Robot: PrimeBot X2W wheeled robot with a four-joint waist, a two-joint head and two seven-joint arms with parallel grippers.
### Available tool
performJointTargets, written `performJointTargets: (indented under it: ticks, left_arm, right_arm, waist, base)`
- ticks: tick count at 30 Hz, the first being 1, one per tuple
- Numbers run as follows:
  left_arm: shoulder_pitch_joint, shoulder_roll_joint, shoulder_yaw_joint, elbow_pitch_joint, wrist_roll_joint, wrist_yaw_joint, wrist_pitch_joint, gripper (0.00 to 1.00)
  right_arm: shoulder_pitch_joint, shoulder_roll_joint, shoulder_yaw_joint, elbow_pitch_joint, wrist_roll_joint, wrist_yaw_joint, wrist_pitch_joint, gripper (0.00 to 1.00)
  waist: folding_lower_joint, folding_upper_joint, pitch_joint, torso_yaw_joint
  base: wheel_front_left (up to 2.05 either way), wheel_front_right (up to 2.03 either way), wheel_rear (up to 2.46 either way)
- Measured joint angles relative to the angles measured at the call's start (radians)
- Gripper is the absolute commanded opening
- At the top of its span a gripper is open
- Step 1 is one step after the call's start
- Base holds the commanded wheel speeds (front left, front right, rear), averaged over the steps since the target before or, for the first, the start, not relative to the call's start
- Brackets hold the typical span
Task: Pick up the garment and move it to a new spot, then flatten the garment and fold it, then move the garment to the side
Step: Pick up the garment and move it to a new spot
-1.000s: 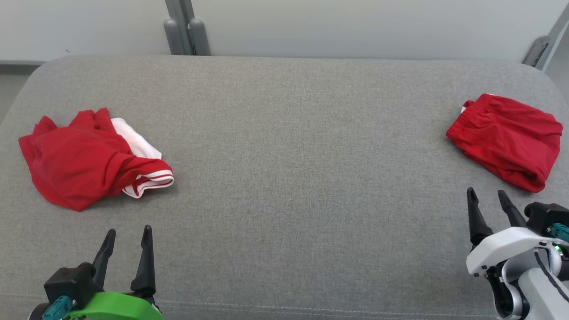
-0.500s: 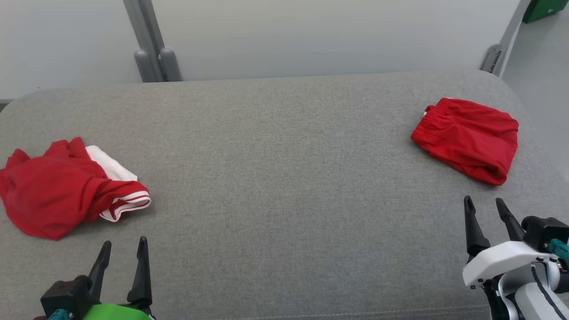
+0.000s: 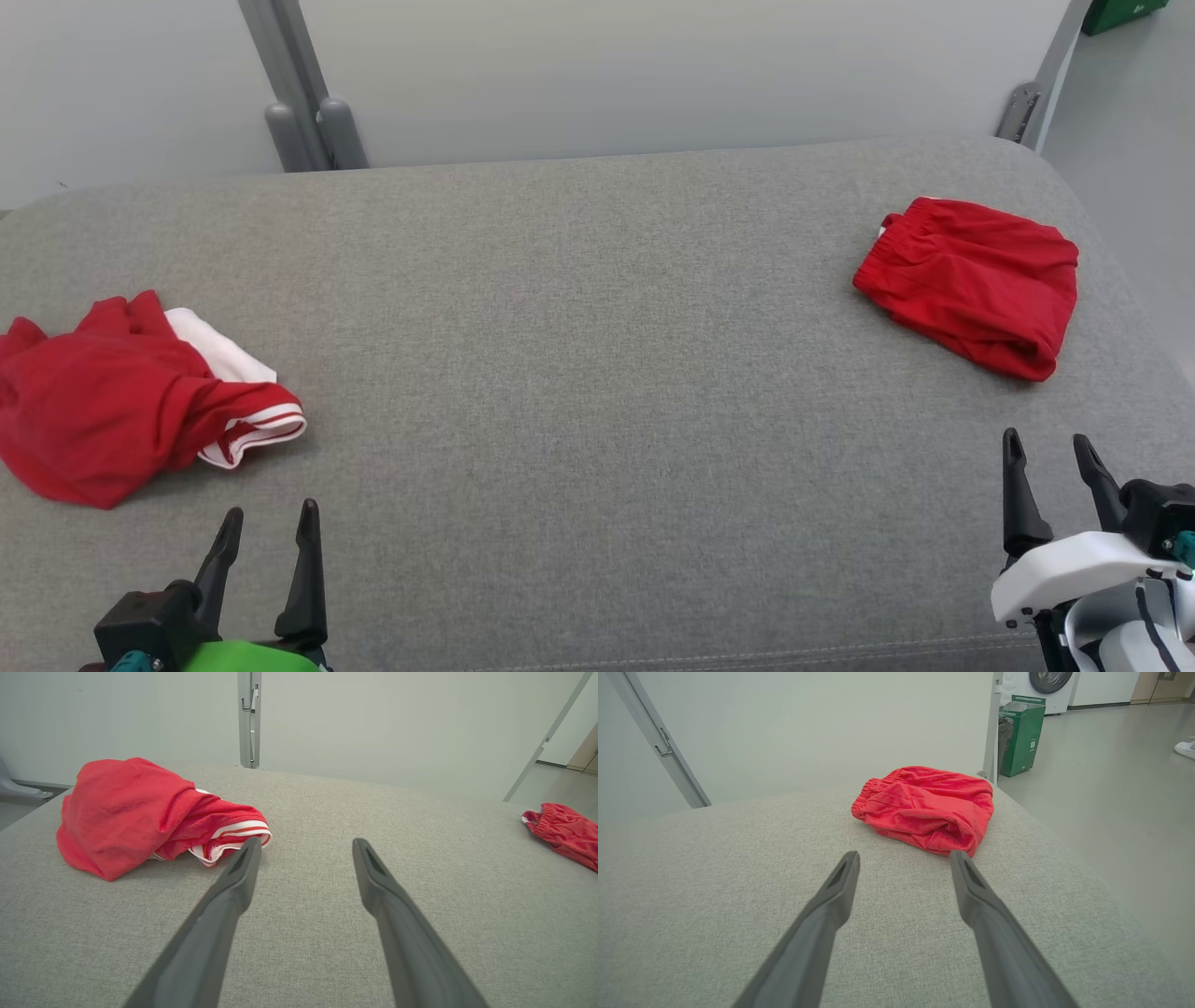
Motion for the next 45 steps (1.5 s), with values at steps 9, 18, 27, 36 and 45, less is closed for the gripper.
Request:
performJointTargets:
  ticks: [9,18,27,36,45]
  left_arm:
    - [-0.004,0.001,0.014,0.0,0.0,-0.004,-0.005,1.0]
    - [-0.005,0.011,0.051,0.011,0.0,-0.004,-0.009,1.0]
    - [-0.004,0.02,0.077,0.016,-0.002,-0.003,-0.013,1.0]
    - [-0.004,0.024,0.111,0.025,-0.018,-0.002,-0.017,1.0]
    - [-0.004,0.023,0.143,0.029,-0.046,-0.002,-0.022,1.0]
  right_arm:
    - [0.011,-0.011,0.078,-0.051,-0.072,0.0,0.0,1.0]
    - [-0.048,-0.024,0.185,-0.069,-0.129,0.044,0.012,1.0]
    - [-0.07,-0.001,0.226,-0.069,-0.137,0.064,0.04,1.0]
    - [-0.102,0.01,0.247,-0.069,-0.144,0.068,0.061,1.0]
    - [-0.129,0.013,0.259,-0.083,-0.155,0.076,0.086,1.0]
  waist:
    - [0.0,0.0,0.004,0.05]
    - [0.0,0.0,0.003,0.157]
    - [0.0,0.0,0.0,0.265]
    - [0.0,0.0,0.01,0.345]
    - [0.0,0.0,0.033,0.35]
  base:
    - [0.0,0.0,0.0]
    - [0.0,0.0,0.0]
    - [0.0,0.0,0.0]
    - [0.0,0.0,0.0]
    - [0.0,0.0,0.0]
